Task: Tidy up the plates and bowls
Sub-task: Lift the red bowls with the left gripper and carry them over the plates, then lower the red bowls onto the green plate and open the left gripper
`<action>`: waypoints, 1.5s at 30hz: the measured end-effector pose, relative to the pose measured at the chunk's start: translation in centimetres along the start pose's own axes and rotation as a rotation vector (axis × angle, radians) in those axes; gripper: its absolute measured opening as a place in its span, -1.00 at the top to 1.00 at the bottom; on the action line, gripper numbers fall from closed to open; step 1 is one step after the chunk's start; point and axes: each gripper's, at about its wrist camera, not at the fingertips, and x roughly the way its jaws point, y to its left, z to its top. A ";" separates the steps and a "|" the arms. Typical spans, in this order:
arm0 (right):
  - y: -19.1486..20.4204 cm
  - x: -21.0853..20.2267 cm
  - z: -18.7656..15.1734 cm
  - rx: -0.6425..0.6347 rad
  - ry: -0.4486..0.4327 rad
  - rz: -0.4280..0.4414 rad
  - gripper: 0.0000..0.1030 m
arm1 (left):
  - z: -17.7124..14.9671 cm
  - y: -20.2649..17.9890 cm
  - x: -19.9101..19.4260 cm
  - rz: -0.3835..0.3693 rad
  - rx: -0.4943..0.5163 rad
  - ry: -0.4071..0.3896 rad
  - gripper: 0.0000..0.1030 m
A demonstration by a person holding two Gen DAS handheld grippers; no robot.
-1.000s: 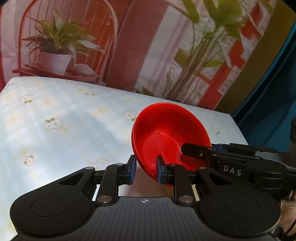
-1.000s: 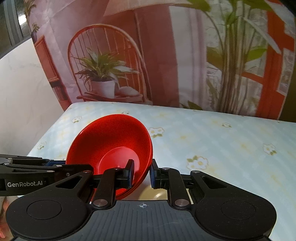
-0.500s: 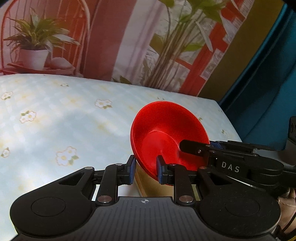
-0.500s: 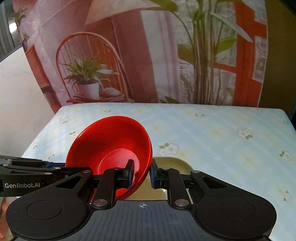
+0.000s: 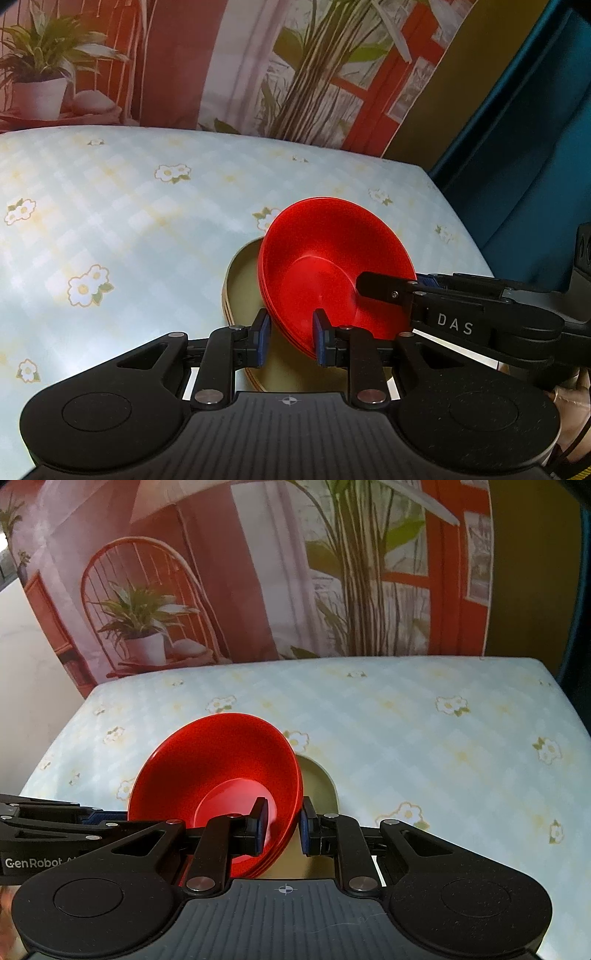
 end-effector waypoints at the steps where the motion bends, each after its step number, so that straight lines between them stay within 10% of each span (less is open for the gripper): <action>1: -0.1 0.1 -0.1 0.001 0.003 0.001 0.69 | 0.0 0.0 0.1 0.002 0.001 0.002 0.50; 45: -0.4 -0.5 0.3 -0.028 -0.015 -0.052 0.53 | 0.1 -1.1 -2.9 0.103 0.126 -0.101 0.25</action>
